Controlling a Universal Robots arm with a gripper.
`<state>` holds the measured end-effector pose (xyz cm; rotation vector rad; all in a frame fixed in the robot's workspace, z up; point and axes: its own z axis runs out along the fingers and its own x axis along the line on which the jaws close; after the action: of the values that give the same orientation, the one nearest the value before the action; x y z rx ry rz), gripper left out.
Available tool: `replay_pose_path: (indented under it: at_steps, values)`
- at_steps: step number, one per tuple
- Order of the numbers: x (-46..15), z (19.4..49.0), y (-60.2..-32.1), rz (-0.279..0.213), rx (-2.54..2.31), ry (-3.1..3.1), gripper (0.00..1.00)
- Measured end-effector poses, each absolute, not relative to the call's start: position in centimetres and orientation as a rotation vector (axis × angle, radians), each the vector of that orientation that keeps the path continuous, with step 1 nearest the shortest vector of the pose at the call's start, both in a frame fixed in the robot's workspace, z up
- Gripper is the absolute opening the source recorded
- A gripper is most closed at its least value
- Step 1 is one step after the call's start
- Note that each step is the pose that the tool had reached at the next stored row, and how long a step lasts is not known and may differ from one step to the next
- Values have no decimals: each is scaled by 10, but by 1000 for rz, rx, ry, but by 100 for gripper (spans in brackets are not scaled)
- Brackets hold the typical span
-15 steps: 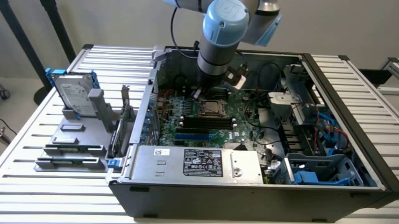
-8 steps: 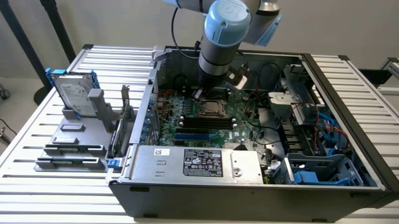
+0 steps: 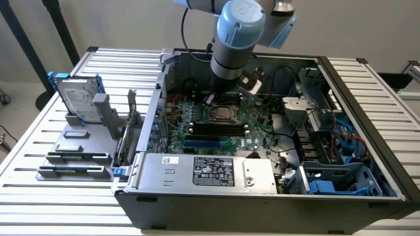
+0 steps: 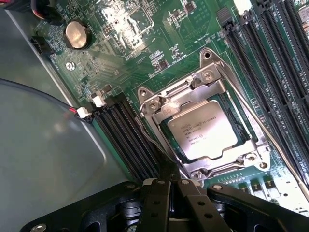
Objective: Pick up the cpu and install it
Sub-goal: 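Install the first cpu locking lever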
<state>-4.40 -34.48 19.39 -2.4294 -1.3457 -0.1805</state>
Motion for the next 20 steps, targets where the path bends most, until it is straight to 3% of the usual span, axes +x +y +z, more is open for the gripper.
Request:
replay_pose_path:
  at_steps: [20]
  values:
    - [-43,194,-340,-175,-2437,-1349,11]
